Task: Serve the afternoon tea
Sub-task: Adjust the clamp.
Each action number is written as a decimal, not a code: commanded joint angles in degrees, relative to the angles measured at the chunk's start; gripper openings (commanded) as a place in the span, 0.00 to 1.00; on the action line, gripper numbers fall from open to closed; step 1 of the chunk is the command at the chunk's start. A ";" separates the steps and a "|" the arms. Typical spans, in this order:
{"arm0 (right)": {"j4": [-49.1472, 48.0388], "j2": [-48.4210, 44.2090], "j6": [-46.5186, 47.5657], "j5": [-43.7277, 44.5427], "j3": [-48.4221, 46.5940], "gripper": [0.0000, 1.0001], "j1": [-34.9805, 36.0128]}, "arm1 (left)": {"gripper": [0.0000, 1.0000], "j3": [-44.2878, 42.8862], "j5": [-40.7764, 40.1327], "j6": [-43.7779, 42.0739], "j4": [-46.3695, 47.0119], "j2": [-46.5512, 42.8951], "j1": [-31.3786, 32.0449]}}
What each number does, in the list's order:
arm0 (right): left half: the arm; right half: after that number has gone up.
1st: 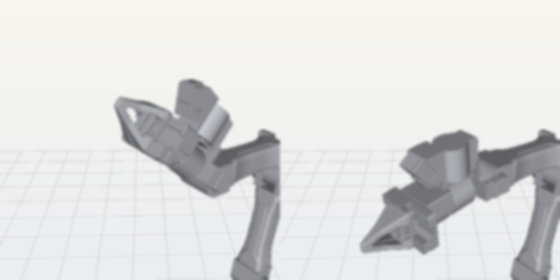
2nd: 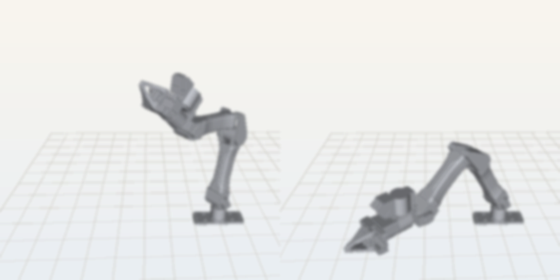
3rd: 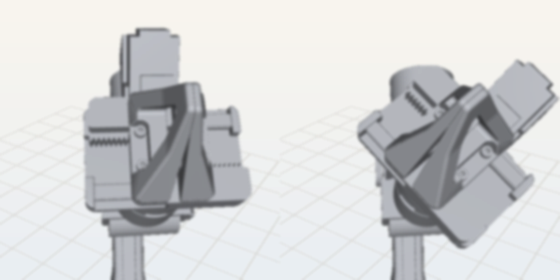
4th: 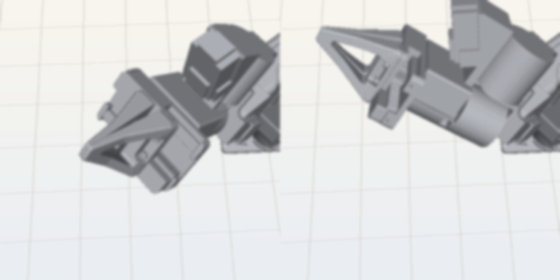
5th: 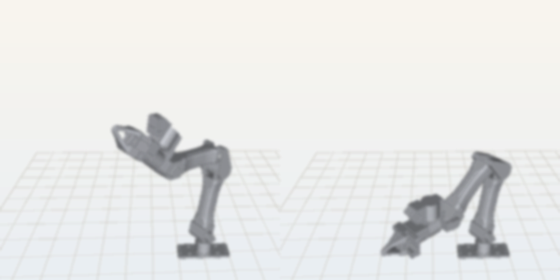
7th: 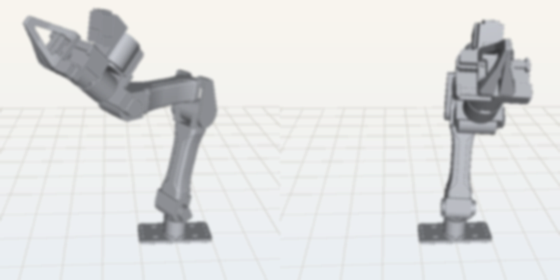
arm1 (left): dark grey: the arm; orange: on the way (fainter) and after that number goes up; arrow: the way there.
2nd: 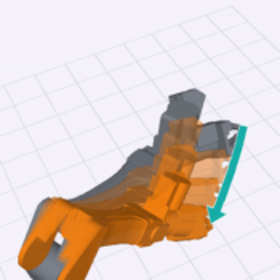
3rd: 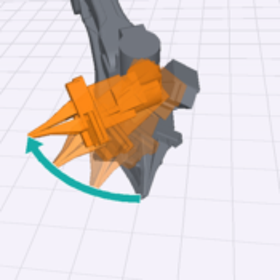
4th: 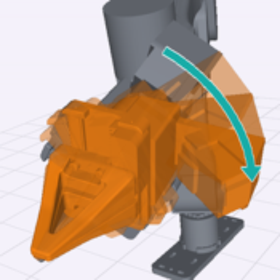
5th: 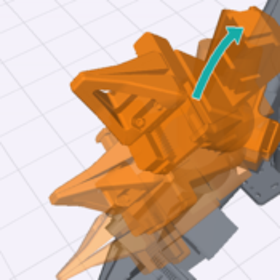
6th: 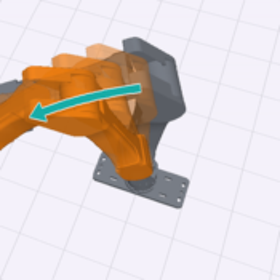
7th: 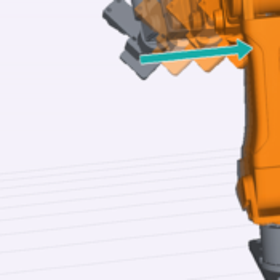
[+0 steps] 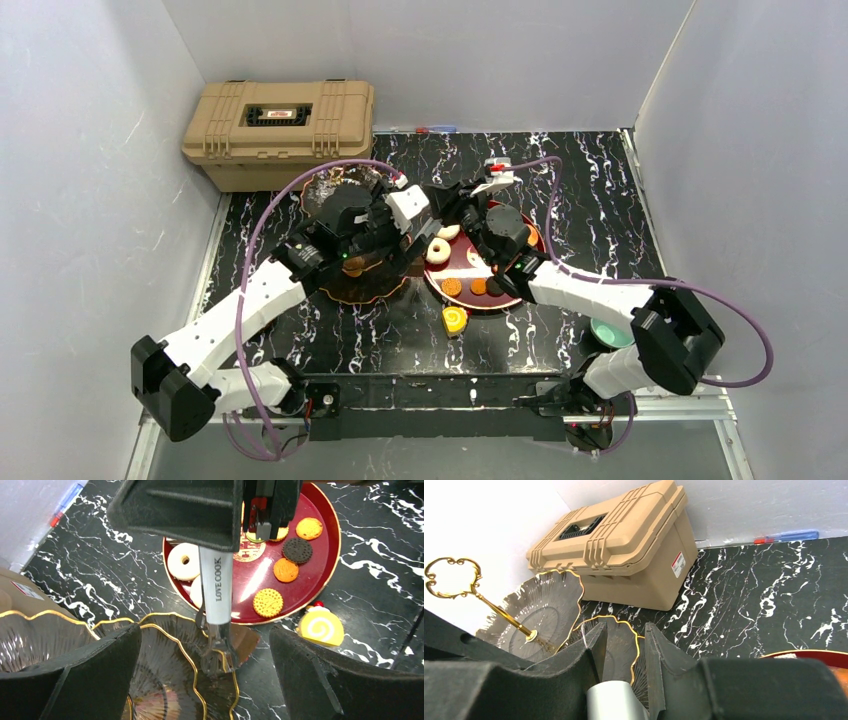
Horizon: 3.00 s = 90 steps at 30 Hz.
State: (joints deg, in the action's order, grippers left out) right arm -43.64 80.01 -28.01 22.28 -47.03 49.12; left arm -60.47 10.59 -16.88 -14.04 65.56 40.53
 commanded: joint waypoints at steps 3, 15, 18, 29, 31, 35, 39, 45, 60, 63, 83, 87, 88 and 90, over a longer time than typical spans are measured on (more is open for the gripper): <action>-8.66 0.80 -4.18 -0.99 -0.32 0.01 0.01 | 0.98 1.59 -3.18 -3.11 6.52 2.17 1.48; -12.94 0.16 -6.39 -4.09 4.04 0.01 0.01 | 0.83 6.07 -6.48 -8.40 11.24 3.21 6.42; -15.06 -0.11 -7.11 -5.45 6.01 0.01 0.01 | 0.73 7.74 -8.50 -10.97 13.48 3.02 7.73; -20.89 -2.67 -8.18 -6.96 11.51 0.01 0.07 | 0.45 9.53 -14.84 -16.35 16.84 4.49 9.83; -22.02 -2.94 -8.10 -6.69 12.32 0.01 0.06 | 0.45 9.34 -15.04 -16.47 16.69 4.96 9.92; -24.79 -2.51 -8.45 -7.12 13.23 0.01 0.09 | 0.51 9.37 -14.50 -16.37 16.42 4.88 10.31; -26.68 -2.64 -9.21 -7.68 14.52 0.01 0.10 | 0.47 9.28 -15.26 -17.12 16.59 5.65 10.44; -27.89 -4.02 -9.06 -9.60 17.29 0.01 0.10 | 0.38 9.79 -14.74 -19.33 17.03 6.31 10.54; -29.94 -6.14 -8.69 -15.22 23.56 0.12 0.52 | 0.22 15.98 -12.70 -30.66 18.61 4.58 11.15; -29.15 -6.68 -8.03 -15.56 23.41 0.25 0.75 | 0.22 16.38 -13.27 -31.52 18.61 4.43 11.44; -18.32 -13.50 -3.55 -14.63 21.89 0.62 1.06 | 0.08 18.66 -14.62 -31.89 16.64 -0.43 12.03; -15.77 -15.15 -3.41 -13.46 22.29 0.62 1.06 | 0.06 18.65 -13.86 -31.84 16.45 -1.74 12.76; -15.15 -15.82 -3.06 -12.92 22.54 0.62 1.06 | 0.06 18.45 -13.47 -31.40 16.42 -2.11 13.13; -12.62 -18.03 -2.17 -11.90 22.76 0.63 0.94 | 0.06 17.48 -12.51 -29.45 16.21 -2.75 13.51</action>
State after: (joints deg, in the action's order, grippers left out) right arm -58.74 65.98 -32.42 7.90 -23.46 49.95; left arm -41.69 -3.20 -48.18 1.72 66.26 52.93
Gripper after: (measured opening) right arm 0.622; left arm 0.261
